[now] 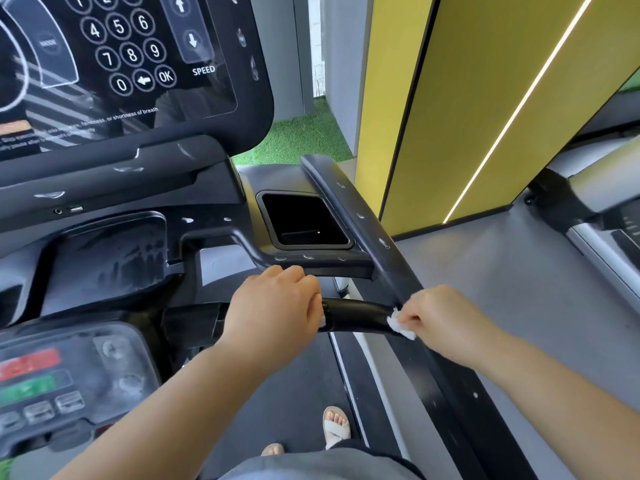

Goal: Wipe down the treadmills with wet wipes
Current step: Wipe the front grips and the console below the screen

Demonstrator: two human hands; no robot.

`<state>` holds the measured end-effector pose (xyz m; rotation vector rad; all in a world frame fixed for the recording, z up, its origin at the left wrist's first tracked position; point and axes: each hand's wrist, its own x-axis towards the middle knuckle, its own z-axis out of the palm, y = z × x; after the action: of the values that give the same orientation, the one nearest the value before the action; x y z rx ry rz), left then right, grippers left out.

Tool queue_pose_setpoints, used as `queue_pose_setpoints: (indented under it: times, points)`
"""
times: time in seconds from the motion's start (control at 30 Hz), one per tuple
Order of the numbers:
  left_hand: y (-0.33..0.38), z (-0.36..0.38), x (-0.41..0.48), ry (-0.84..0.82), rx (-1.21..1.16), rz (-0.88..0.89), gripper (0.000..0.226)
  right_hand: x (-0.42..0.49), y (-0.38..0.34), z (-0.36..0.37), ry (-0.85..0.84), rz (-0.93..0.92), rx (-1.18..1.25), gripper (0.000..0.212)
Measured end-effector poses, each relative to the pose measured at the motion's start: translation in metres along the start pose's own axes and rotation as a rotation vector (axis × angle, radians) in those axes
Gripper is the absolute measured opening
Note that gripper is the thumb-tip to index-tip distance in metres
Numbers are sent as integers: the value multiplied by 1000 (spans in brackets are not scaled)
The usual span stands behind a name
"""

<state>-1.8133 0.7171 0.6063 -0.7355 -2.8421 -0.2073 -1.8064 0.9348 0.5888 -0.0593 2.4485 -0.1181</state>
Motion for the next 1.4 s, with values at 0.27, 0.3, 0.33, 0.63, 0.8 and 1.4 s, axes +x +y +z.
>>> queue_pose_setpoints:
  times: [0.27, 0.3, 0.33, 0.63, 0.8, 1.4]
  points:
    - [-3, 1, -5, -47, 7, 137, 35, -2, -25, 52, 723, 17, 378, 27]
    - [-4, 1, -5, -56, 22, 153, 35, -3, -27, 56, 770, 45, 418, 26]
    - [-4, 1, -5, -67, 37, 167, 34, -4, -28, 61, 819, 73, 443, 23]
    - [-8, -2, -7, -127, 78, 270, 32, -8, -45, 111, 1180, 196, 576, 5]
    - [-9, -5, -7, -146, 110, 293, 38, -14, -56, 151, 1138, 307, 789, 7]
    - [-19, -21, -12, -184, 69, 285, 31, 16, -85, 152, 1230, 681, 1844, 15]
